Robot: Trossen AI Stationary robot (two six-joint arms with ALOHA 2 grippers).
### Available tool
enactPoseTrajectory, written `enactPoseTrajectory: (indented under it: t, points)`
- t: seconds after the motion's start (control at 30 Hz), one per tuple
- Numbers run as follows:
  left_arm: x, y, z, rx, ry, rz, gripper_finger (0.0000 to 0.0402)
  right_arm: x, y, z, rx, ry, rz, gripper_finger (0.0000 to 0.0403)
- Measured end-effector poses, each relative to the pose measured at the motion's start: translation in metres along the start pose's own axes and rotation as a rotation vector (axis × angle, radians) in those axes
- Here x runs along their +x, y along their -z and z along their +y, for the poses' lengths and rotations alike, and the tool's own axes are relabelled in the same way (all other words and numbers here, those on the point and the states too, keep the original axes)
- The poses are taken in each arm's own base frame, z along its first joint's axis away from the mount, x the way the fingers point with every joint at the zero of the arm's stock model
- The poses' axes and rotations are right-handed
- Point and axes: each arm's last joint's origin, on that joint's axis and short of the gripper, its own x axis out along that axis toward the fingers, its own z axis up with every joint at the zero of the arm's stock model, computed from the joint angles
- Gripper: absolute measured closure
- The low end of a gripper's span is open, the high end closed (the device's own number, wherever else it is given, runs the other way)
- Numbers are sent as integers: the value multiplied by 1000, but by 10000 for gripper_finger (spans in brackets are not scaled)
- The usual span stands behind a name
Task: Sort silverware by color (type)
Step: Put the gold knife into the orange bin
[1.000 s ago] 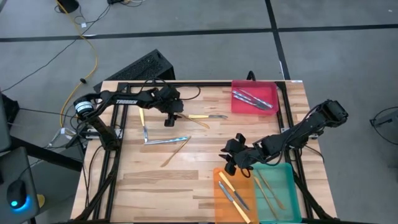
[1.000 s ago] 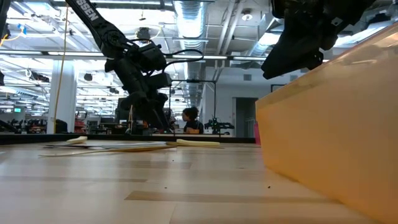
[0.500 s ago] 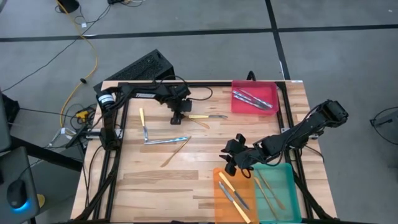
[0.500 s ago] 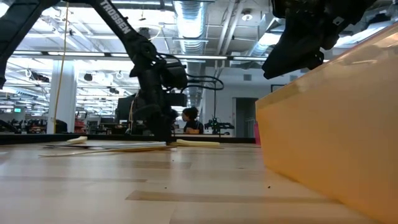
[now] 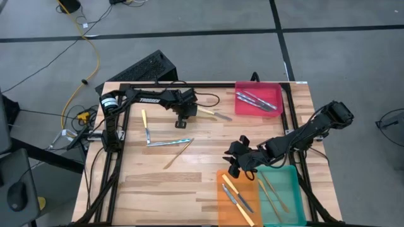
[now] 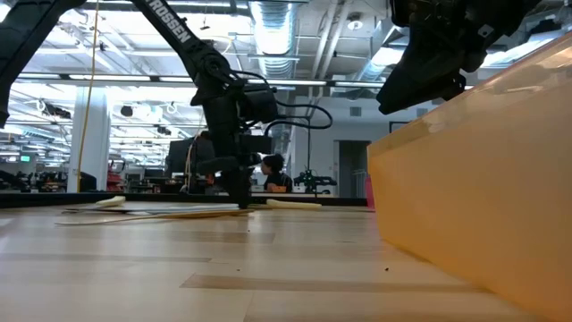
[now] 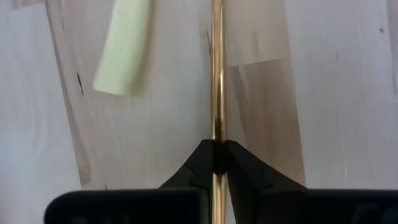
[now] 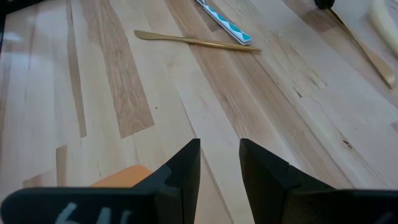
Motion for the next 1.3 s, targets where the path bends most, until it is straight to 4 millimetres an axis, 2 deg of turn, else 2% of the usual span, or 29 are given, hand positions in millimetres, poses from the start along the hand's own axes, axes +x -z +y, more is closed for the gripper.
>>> enactPoseTrajectory:
  t: [0.37,0.6,0.73,1.07,1.17,1.3]
  points:
    - [-5,-7,-14,-72,-9,20,399,0,-1,1,6,-6,-6,267]
    - [-35,-7,-36,-99,121,0,400,-2,1,6,7,-33,-20,267]
    - [-55,-15,-46,-82,109,-58,400,-4,1,8,8,-47,-27,267]
    - [-87,-25,-74,-67,84,-191,401,-6,-1,15,30,-92,-68,267]
    - [-100,-16,-83,-75,63,-300,401,-10,2,21,24,-123,-74,267]
    - [-109,11,-91,-140,12,-386,401,-17,7,31,14,-154,-98,267]
